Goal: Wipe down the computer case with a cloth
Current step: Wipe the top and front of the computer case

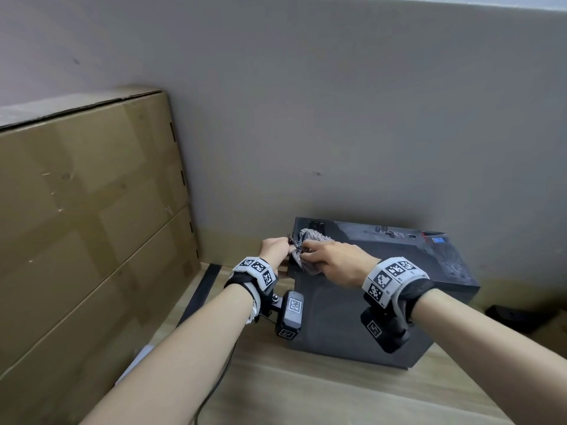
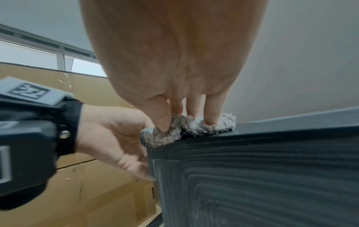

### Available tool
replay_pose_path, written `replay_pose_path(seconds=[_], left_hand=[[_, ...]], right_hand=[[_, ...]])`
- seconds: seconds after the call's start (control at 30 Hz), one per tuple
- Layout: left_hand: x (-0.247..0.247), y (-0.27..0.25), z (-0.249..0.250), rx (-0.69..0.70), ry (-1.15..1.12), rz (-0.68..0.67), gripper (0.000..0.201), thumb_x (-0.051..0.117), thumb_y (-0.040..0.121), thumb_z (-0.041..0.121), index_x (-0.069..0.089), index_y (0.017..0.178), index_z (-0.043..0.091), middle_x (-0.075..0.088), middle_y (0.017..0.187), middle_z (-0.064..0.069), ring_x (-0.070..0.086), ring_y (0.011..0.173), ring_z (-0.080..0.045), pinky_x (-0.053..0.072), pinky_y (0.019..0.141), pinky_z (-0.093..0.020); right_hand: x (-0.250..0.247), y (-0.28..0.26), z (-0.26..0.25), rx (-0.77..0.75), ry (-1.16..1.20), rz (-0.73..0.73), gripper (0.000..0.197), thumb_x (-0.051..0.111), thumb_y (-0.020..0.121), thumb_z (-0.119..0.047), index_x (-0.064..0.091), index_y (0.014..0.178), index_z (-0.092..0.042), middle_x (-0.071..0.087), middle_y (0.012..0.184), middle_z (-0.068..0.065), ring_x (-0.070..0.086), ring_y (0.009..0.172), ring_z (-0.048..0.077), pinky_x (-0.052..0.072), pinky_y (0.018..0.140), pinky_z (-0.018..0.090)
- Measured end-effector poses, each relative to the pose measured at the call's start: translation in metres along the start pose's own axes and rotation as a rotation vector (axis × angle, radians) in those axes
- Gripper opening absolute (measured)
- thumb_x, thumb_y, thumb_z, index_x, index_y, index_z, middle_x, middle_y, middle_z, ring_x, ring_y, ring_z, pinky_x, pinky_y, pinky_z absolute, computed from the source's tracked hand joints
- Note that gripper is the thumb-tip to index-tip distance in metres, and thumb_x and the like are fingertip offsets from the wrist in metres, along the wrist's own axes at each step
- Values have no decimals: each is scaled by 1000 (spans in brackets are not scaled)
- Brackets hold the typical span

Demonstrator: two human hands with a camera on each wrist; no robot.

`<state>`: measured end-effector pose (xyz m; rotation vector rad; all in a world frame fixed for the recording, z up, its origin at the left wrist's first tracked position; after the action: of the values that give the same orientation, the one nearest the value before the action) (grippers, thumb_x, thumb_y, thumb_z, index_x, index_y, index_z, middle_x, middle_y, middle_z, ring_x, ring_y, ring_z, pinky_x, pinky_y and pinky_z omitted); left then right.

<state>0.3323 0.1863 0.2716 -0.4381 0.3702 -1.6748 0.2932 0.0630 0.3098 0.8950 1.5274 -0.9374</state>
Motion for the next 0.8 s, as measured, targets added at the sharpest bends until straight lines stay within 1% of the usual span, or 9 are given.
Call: replay_pose_path(seconds=[0.13,0.2,0.3,0.37,0.43,0.5,0.6,0.7,0.8], left_hand=[[0,0,4,17,46,-21,24,50,88,1,69,102,6,64,83,-12,59,71,-25,52,69,-36],[-1,-1,3,-18,62,-41,16,51,90,10,66,96,10,63,82,-10,59,70,-24,52,66,-33],[-1,2,1,-77,37,-80,23,48,95,29,58,79,16,59,78,-5,56,68,-22,48,66,-31],[0,6,1,-104,34,-99,33,41,98,41,59,85,16,58,82,-5,56,72,-21,47,66,-31],[1,8,4,-112,38,-105,46,38,98,51,62,105,13,61,99,-8,60,87,-24,50,76,-35],[3,13,5,-118,59,-105,64,39,92,61,55,131,12,54,130,-9,52,121,-29,42,101,-44],[6,16,7,-101,47,-89,68,37,94,60,48,139,10,42,147,-13,37,138,-29,27,114,-47],[7,22,7,-103,25,-86,65,38,92,61,56,130,12,49,140,-15,46,130,-32,37,108,-52],[5,28,9,-98,3,-74,59,38,95,58,62,116,8,63,109,-13,61,98,-29,52,82,-43]], right_hand=[[-1,-11,-10,14,15,-13,35,37,99,-17,58,123,-31,45,125,-15,49,112,15,44,73,36],[-2,-13,-12,32,15,-30,38,37,99,-16,57,127,-30,45,130,-14,48,119,15,41,74,33],[-4,-12,-15,63,6,-81,41,34,102,-22,49,140,-28,36,151,-13,33,140,11,44,98,39],[-5,-8,-15,77,7,-139,45,32,104,-27,41,148,-26,24,161,-13,19,148,9,32,114,41],[-8,1,-13,76,10,-199,47,31,105,-29,37,151,-23,20,163,-10,13,151,11,21,120,40],[-12,14,-8,81,1,-253,47,31,106,-27,37,151,-16,24,162,0,15,151,17,15,121,35],[-12,35,8,109,-25,-314,49,33,105,-22,33,152,-8,26,160,9,19,149,25,15,120,34],[-8,55,26,158,-3,-360,49,33,105,-18,29,153,-6,22,161,12,18,149,27,13,120,31],[-6,75,42,214,71,-333,47,34,106,-15,34,152,-6,23,161,15,20,149,31,16,120,37]])
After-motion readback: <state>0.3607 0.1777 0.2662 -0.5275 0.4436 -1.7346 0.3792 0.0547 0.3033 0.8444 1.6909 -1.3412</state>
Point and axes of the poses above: each hand's wrist, its own y-axis towards the middle knuckle, its own x-axis out of the palm, z = x × y, the point moved 6 cm from there along y, towards the middle knuckle
